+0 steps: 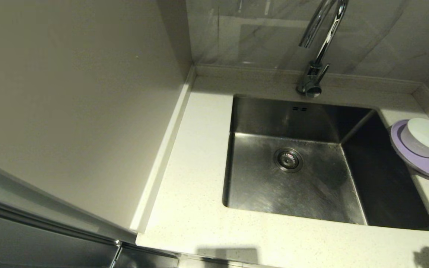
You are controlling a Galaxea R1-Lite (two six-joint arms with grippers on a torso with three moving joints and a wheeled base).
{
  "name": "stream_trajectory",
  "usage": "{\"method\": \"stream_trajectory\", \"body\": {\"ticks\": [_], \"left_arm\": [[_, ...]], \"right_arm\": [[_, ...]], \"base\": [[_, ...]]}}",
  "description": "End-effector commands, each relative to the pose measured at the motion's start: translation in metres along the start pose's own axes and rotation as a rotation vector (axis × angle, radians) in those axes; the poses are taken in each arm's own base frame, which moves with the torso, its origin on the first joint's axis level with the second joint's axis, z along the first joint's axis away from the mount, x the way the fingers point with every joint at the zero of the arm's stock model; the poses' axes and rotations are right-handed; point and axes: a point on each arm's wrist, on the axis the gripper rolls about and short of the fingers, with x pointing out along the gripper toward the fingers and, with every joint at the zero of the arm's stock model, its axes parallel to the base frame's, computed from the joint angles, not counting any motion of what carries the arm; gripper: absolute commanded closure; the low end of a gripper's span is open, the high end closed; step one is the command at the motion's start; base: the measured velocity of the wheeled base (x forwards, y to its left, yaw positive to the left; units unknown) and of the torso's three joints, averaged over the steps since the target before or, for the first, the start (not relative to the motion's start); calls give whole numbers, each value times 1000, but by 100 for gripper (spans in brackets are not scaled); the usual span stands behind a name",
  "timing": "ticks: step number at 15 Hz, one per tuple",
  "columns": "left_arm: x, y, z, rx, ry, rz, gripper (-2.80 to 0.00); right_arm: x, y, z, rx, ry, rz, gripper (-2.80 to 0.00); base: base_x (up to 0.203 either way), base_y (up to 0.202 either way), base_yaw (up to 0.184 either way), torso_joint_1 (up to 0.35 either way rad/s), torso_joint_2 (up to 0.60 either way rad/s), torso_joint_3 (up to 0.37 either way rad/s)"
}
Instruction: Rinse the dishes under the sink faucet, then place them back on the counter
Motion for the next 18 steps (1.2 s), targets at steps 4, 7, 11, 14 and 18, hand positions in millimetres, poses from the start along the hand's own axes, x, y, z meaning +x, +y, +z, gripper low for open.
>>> {"method": "stream_trajectory", "body": {"ticks": [4, 7, 11, 14, 18], "left_arm": [[0, 0, 0, -1, -3, 1, 0], [0, 0, 0, -1, -3, 1, 0], [0, 0, 0, -1, -3, 1, 0], [0, 0, 0, -1, -3, 1, 0], [0, 0, 0, -1, -3, 1, 0]], "right_arm": [[-23, 5, -44, 161, 25, 73, 0], [-21, 15, -56, 209, 20, 250, 0], [-23, 21, -69, 208, 7, 419, 0], [-26, 28, -89, 217, -31, 443, 0], [-43, 27, -111, 251, -156, 533, 0]], "base": [[0, 0, 0, 0, 0, 0], [0, 0, 0, 0, 0, 0], [0, 0, 0, 0, 0, 0], [0, 0, 0, 0, 0, 0], [0, 0, 0, 0, 0, 0]]}}
